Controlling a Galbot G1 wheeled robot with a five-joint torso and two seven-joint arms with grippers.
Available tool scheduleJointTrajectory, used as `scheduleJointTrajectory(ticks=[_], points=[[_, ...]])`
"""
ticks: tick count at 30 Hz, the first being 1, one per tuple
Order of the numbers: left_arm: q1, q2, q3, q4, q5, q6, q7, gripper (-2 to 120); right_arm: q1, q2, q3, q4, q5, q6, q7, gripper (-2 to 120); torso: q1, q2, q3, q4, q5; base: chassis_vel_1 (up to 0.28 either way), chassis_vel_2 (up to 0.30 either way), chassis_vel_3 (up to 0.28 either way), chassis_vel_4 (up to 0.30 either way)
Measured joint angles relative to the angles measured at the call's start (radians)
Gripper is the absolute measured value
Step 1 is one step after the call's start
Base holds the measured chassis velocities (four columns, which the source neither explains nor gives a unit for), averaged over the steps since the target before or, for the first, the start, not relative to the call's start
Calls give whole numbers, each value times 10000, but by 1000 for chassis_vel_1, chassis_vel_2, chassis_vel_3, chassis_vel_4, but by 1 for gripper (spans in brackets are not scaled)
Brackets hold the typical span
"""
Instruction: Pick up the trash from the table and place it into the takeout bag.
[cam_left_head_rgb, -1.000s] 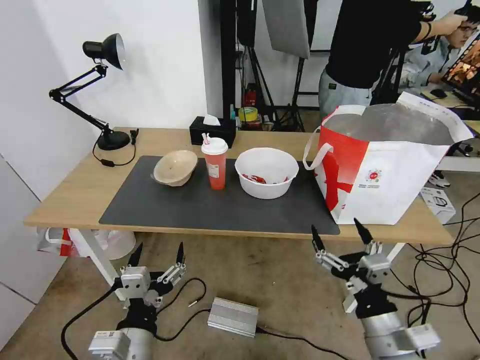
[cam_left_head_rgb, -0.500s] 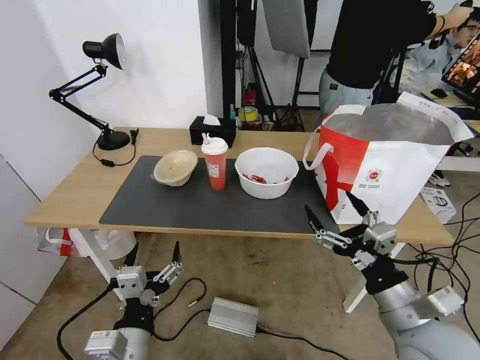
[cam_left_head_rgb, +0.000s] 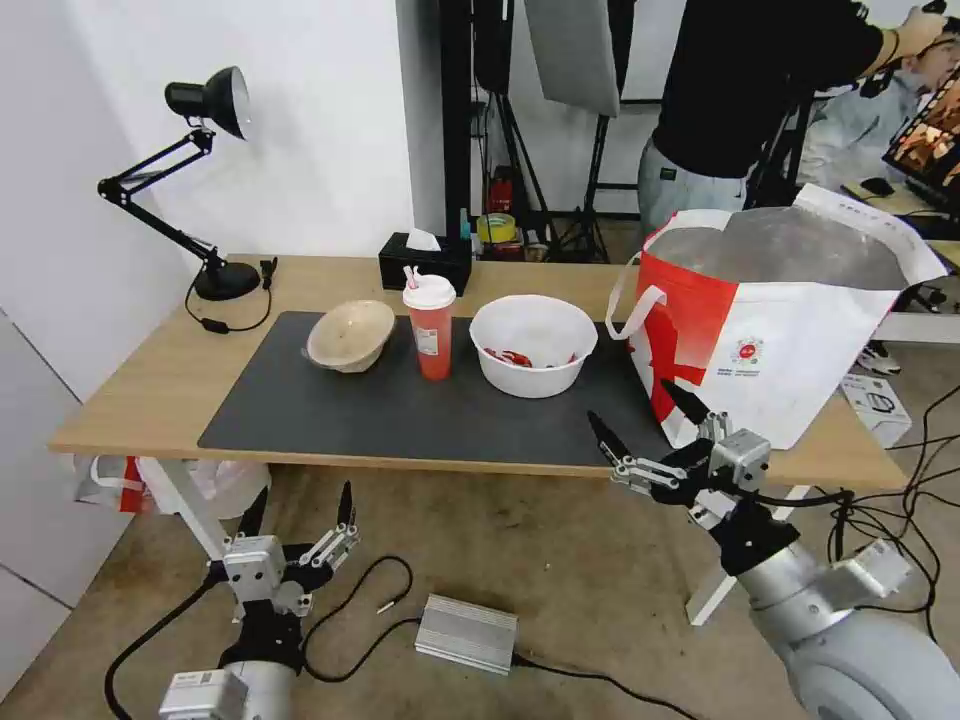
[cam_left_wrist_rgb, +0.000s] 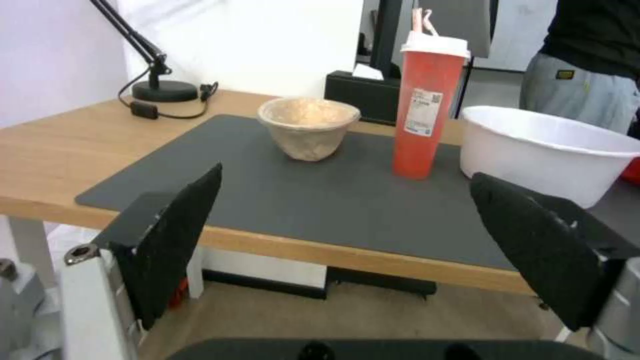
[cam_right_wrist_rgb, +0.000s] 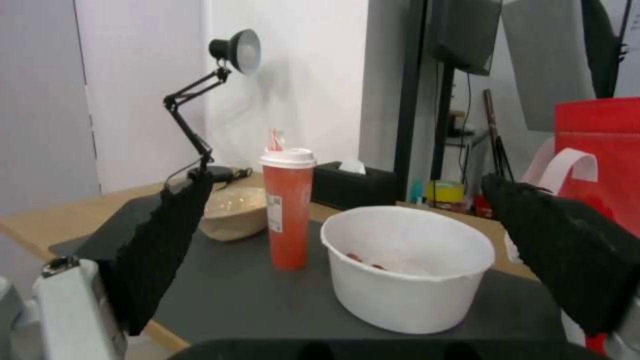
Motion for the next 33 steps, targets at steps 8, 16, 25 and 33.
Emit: scheduleJointTrajectory(ticks=[8, 16, 25, 33], points=[[28, -286, 95, 58, 205, -39, 75, 100, 777, -388, -159, -94, 606, -269, -201, 100, 0, 0, 0, 1, 0, 0, 0, 0, 0], [30, -374, 39, 30, 257, -58, 80, 100, 1420, -890, -179, -293, 1321, -241, -666, 100, 0, 0, 0, 1, 0, 0, 0, 0, 0], [3, -411, -2, 104, 282, -96, 87, 100, 2354, -1314, -564, -529, 1683, -226, -832, 100, 0, 0, 0, 1, 0, 0, 0, 0, 0], [-58, -484, 34, 273, 293, -270, 232, 100, 3292, -1492, -1290, -709, 2162, -583, -845, 100, 0, 0, 1, 1, 0, 0, 0, 0, 0]])
